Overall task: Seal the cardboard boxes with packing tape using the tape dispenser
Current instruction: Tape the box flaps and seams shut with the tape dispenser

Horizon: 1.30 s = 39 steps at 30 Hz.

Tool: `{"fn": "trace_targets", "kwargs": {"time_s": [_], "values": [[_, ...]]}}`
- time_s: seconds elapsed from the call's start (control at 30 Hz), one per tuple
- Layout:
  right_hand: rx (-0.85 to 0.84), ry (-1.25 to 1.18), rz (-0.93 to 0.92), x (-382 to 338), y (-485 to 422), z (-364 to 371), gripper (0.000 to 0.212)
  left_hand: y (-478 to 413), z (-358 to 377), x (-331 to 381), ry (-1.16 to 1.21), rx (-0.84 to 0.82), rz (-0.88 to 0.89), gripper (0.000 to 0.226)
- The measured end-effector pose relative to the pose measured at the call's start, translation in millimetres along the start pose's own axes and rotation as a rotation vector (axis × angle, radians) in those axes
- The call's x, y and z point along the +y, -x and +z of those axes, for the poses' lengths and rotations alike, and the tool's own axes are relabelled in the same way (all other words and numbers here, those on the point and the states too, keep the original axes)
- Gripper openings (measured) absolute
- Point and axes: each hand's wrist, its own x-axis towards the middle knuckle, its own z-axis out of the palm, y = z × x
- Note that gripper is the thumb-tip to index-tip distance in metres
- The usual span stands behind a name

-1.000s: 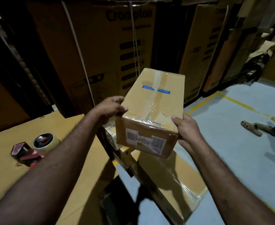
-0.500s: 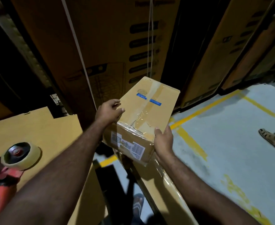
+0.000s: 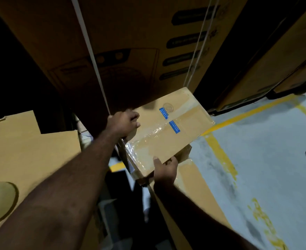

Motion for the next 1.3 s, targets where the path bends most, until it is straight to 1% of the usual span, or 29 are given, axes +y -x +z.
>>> {"fn": "trace_targets", "kwargs": {"time_s": [0.03, 0.1, 0.17, 0.2, 0.23, 0.27, 0.3, 0.33, 0.37, 0.4, 0.47, 0.53, 0.6, 0.63, 0.7, 0.77, 0.8, 0.87, 0.97, 1.07, 1.13, 1.2, 1.3], "values": [[-0.010, -0.008, 0.029, -5, -6, 3, 0.083, -4, 3, 2, -0.076, -0.021, 0.013, 0.043], [-0.043, -0.013, 0.044, -15, -17, 9, 0.070, -11, 11, 3, -0.160, -0.070, 0.009, 0.040], [-0.139, -0.037, 0.080, -25, -28, 16, 0.052, -15, 22, 4, -0.162, -0.176, 0.000, 0.035], [-0.214, -0.037, 0.100, -32, -31, 19, 0.040, -15, 30, 5, -0.154, -0.226, 0.006, 0.037], [-0.288, -0.056, 0.126, -40, -34, 23, 0.030, -13, 38, 6, -0.146, -0.264, 0.009, 0.044], [-0.349, -0.103, 0.172, -50, -36, 25, 0.025, -10, 45, 9, -0.139, -0.279, 0.003, 0.055], [-0.393, -0.116, 0.208, -62, -36, 27, 0.026, -8, 50, 11, -0.131, -0.268, -0.009, 0.062], [-0.422, -0.104, 0.230, -72, -37, 29, 0.030, -7, 53, 13, -0.123, -0.250, -0.018, 0.065], [-0.441, -0.073, 0.232, -80, -37, 30, 0.034, -7, 53, 16, -0.118, -0.239, -0.022, 0.063], [-0.454, -0.059, 0.224, -86, -37, 31, 0.032, -8, 52, 17, -0.119, -0.235, -0.021, 0.060], [-0.475, -0.064, 0.226, -92, -34, 32, 0.018, -12, 45, 19, -0.147, -0.232, -0.001, 0.050], [-0.509, -0.039, 0.228, -91, -29, 33, 0.010, -14, 41, 20, -0.174, -0.245, 0.026, 0.041], [-0.493, 0.093, 0.128, -90, -25, 33, 0.004, -11, 41, 20, -0.176, -0.278, 0.037, 0.039], [-0.456, 0.161, 0.044, -91, -23, 30, 0.007, -8, 41, 21, -0.176, -0.288, 0.042, 0.039], [-0.375, 0.305, -0.101, -97, -19, 24, 0.025, -2, 40, 22, -0.181, -0.290, 0.053, 0.038], [-0.343, 0.443, -0.197, -110, -9, 13, 0.034, 6, 35, 25, -0.170, -0.270, 0.057, 0.032], [-0.335, 0.499, -0.243, -116, -6, 8, 0.045, 11, 32, 27, -0.157, -0.257, 0.055, 0.029], [-0.309, 0.586, -0.339, -127, -1, -3, 0.055, 21, 22, 32, -0.126, -0.238, 0.040, 0.030], [-0.294, 0.608, -0.477, -140, 24, -17, 0.059, 45, -1, 39, -0.103, -0.180, 0.022, 0.036], [-0.314, 0.632, -0.630, -151, 63, -31, 0.060, 83, -31, 44, -0.058, -0.102, -0.014, 0.051], [-0.352, 0.644, -0.737, -154, 93, -39, 0.060, 121, -53, 47, -0.012, -0.022, -0.044, 0.055], [-0.395, 0.647, -0.815, -150, 124, -47, 0.061, 168, -72, 48, 0.043, 0.075, -0.085, 0.053], [-0.486, 0.648, -0.921, -132, 175, -59, 0.062, 251, -84, 44, 0.138, 0.226, -0.189, 0.057]]}}
